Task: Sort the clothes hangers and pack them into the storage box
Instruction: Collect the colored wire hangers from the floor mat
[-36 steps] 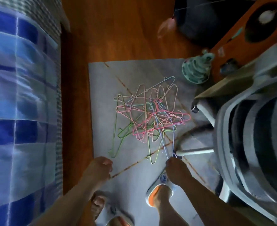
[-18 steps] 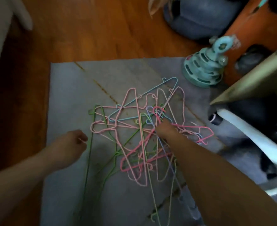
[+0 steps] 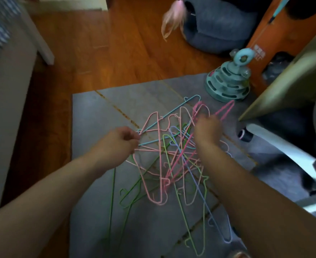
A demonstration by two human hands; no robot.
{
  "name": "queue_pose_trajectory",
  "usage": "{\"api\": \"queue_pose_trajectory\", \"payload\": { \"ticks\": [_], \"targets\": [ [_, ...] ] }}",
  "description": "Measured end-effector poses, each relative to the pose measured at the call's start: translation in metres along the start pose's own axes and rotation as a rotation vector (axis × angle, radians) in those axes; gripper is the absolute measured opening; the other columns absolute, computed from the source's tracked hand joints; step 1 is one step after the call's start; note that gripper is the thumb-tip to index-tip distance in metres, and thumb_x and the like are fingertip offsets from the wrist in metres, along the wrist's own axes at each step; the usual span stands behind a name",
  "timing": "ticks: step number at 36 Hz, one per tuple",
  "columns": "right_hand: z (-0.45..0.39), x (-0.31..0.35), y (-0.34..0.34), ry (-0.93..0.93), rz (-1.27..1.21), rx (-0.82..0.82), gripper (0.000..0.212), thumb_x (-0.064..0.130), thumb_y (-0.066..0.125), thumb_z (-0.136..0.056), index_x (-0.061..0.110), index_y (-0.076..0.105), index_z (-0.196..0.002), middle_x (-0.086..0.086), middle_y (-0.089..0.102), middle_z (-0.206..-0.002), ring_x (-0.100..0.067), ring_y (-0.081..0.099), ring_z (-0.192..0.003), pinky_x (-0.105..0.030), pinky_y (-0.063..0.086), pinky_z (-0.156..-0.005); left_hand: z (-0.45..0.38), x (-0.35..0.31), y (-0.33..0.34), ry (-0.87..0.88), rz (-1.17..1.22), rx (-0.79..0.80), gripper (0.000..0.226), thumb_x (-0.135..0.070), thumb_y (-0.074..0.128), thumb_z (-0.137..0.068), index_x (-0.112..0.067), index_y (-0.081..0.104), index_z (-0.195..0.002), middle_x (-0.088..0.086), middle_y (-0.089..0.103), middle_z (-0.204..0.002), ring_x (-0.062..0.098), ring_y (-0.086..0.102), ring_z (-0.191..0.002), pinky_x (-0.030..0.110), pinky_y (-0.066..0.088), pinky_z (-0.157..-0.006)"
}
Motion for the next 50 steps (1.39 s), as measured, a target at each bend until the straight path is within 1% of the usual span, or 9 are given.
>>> {"api": "queue_pose_trajectory", "payload": {
  "ticks": [5,7,10,17,22,28,33,41,50],
  "targets": [
    [0.02,0.072,-0.022,-0.181,-0.021,0.052,0.02,0.021,0.054,-0.086,0.013,0.048,-0.069,-0.01,0.062,-0.079,-0.033,0.059,-0.076,-0.036,0.042,-0.064,0.018,-0.014,-0.001,0.017,0.13,0.02,0.013,-0.004,0.061,-0.097,-0.014,0.068,-0.091,0.008,0.066,-0.079,0.018,0.064,-0.072,0.027,0.048,-0.065],
    [0.032,0.101,-0.024,-0.213,0.003,0.186,0.021,0.017,0.058,-0.086,0.013,0.05,-0.066,-0.005,0.057,-0.068,-0.026,0.056,-0.065,-0.03,0.038,-0.054,0.028,-0.02,-0.009,0.03,0.184,0.003,0.013,-0.004,0.06,-0.097,-0.013,0.068,-0.093,0.007,0.068,-0.082,0.018,0.065,-0.075,0.026,0.049,-0.064],
    [0.06,0.132,-0.016,-0.238,-0.087,0.416,0.016,0.012,0.059,-0.09,0.016,0.056,-0.074,-0.004,0.057,-0.071,-0.021,0.054,-0.068,-0.034,0.039,-0.062,0.041,-0.026,-0.022,0.062,0.338,-0.025,0.014,-0.005,0.056,-0.1,-0.011,0.068,-0.099,0.008,0.071,-0.09,0.021,0.066,-0.081,0.022,0.052,-0.064],
    [0.139,0.137,0.043,-0.207,-0.221,0.688,0.023,0.005,0.056,-0.092,0.023,0.05,-0.079,-0.006,0.066,-0.083,-0.018,0.06,-0.075,-0.031,0.045,-0.068,0.049,-0.009,-0.029,-0.084,0.794,0.146,0.044,-0.051,0.043,-0.103,-0.022,0.062,-0.129,0.009,0.072,-0.118,0.029,0.071,-0.105,0.049,0.049,-0.1],
    [0.185,0.114,0.089,-0.241,-0.036,0.74,0.009,0.021,0.06,-0.08,0.024,0.059,-0.089,-0.008,0.073,-0.098,-0.031,0.068,-0.094,-0.045,0.056,-0.084,0.053,0.001,-0.036,-0.134,0.871,0.188,0.051,-0.065,0.04,-0.098,-0.029,0.069,-0.121,0.011,0.063,-0.095,0.027,0.066,-0.083,0.049,0.051,-0.089],
    [0.183,0.079,0.122,-0.55,0.253,0.804,0.024,0.023,0.052,-0.094,0.014,0.072,-0.086,-0.012,0.074,-0.099,-0.032,0.066,-0.097,-0.036,0.052,-0.08,0.056,0.041,-0.058,-0.267,0.836,0.007,0.025,-0.047,0.048,-0.1,-0.023,0.054,-0.101,0.008,0.059,-0.08,0.021,0.057,-0.062,0.031,0.043,-0.061],
    [0.156,-0.019,0.145,-0.422,0.668,0.969,0.028,0.024,0.05,-0.098,0.005,0.072,-0.1,-0.021,0.07,-0.11,-0.034,0.066,-0.106,-0.03,0.047,-0.079,0.049,0.077,-0.08,-0.375,0.763,-0.123,0.022,-0.039,0.054,-0.095,-0.021,0.051,-0.106,0.004,0.058,-0.075,0.016,0.049,-0.053,0.027,0.037,-0.05],
    [0.159,-0.111,0.147,-0.556,1.044,1.067,0.047,0.031,0.052,-0.093,0.032,0.054,-0.14,-0.017,0.045,-0.143,-0.039,0.047,-0.129,-0.039,0.039,-0.109,0.042,0.079,-0.081,-0.299,0.766,-0.243,0.032,-0.039,0.046,-0.101,-0.024,0.057,-0.127,0.012,0.068,-0.093,0.019,0.061,-0.059,0.028,0.04,-0.053],
    [0.168,-0.109,0.161,-0.778,1.293,1.06,0.046,0.027,0.045,-0.095,0.02,0.051,-0.141,-0.015,0.034,-0.148,-0.043,0.029,-0.136,-0.051,0.031,-0.112,0.05,0.08,-0.088,-0.251,0.868,-0.382,0.031,-0.009,0.043,-0.1,-0.003,0.065,-0.121,0.017,0.071,-0.1,0.023,0.065,-0.068,0.03,0.044,-0.059]
  ]
}}
Point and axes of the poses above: each hand's wrist, its own z-axis away from the middle knuckle, its own y-axis out of the palm, x = y × z, the point moved 4 cm from there along -z, towards the middle knuckle
